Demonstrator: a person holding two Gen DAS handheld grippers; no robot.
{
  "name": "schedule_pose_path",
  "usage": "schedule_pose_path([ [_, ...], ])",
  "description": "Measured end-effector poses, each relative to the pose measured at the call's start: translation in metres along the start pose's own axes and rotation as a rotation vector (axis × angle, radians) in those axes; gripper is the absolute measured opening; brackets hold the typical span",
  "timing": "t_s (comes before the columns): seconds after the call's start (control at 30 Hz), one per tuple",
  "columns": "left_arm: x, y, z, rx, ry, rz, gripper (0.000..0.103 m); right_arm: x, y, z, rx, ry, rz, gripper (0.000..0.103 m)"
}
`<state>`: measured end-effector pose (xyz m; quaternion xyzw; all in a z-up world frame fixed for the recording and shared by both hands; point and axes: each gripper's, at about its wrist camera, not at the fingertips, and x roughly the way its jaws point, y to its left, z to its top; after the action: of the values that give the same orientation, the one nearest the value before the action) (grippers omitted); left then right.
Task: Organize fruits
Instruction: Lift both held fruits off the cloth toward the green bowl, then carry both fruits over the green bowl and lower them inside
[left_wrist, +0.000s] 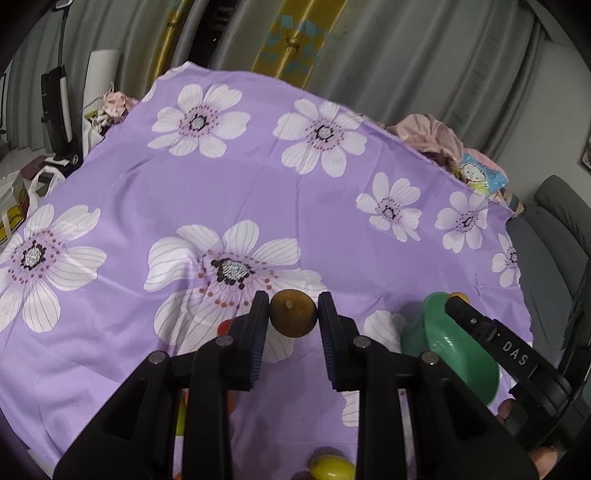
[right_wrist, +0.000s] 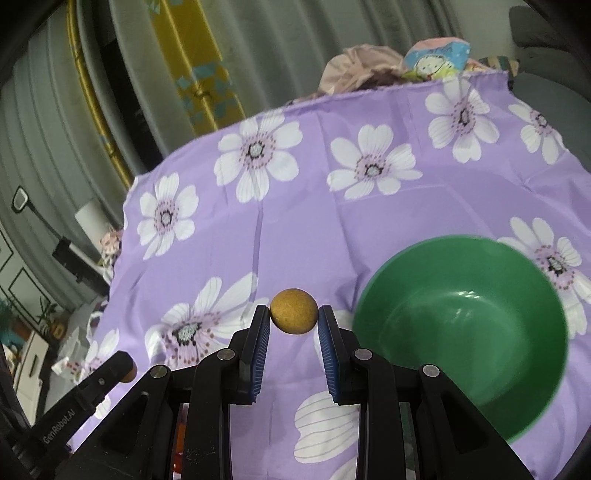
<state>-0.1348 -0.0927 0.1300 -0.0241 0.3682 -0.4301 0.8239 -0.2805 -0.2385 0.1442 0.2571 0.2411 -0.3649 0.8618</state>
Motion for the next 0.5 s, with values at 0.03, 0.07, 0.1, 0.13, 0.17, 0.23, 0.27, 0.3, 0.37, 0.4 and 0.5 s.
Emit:
schedule_pose_path([
  [0.03,-0.002,-0.003,0.0,0.005,-0.007,-0.008,0.027,-0.005,-0.001,0.002,0.004,-0.007,-0.006,0.028],
  [0.07,-0.004,-0.006,0.0,0.01,-0.012,-0.016,0.027,-0.009,-0.002,0.003,0.004,-0.014,-0.007,0.028],
  [0.1,-0.006,-0.007,0.0,0.016,-0.016,-0.022,0.027,-0.012,-0.002,0.004,0.003,-0.022,-0.006,0.028],
  [0.13,-0.008,-0.01,-0.001,0.026,-0.021,-0.026,0.027,-0.016,-0.003,0.005,0.003,-0.031,-0.007,0.028],
  [0.17,-0.009,-0.014,-0.002,0.037,-0.026,-0.028,0.027,-0.019,-0.003,0.006,0.006,-0.035,-0.007,0.028],
  [0.23,-0.012,-0.02,-0.003,0.055,-0.033,-0.032,0.027,-0.025,-0.005,0.007,0.018,-0.039,0.003,0.028],
  [0.27,-0.014,-0.025,-0.004,0.065,-0.038,-0.037,0.027,-0.027,-0.006,0.008,0.018,-0.043,0.008,0.028],
  [0.3,-0.014,-0.028,-0.004,0.071,-0.04,-0.042,0.027,-0.029,-0.007,0.009,0.017,-0.047,0.011,0.028],
  [0.37,-0.016,-0.037,-0.005,0.085,-0.042,-0.057,0.027,-0.034,-0.009,0.01,0.022,-0.057,0.011,0.028],
  [0.4,-0.017,-0.04,-0.006,0.091,-0.043,-0.063,0.027,-0.036,-0.009,0.011,0.023,-0.06,0.012,0.028],
  [0.5,-0.018,-0.052,-0.007,0.112,-0.049,-0.073,0.027,-0.044,-0.015,0.014,0.033,-0.07,0.029,0.028],
])
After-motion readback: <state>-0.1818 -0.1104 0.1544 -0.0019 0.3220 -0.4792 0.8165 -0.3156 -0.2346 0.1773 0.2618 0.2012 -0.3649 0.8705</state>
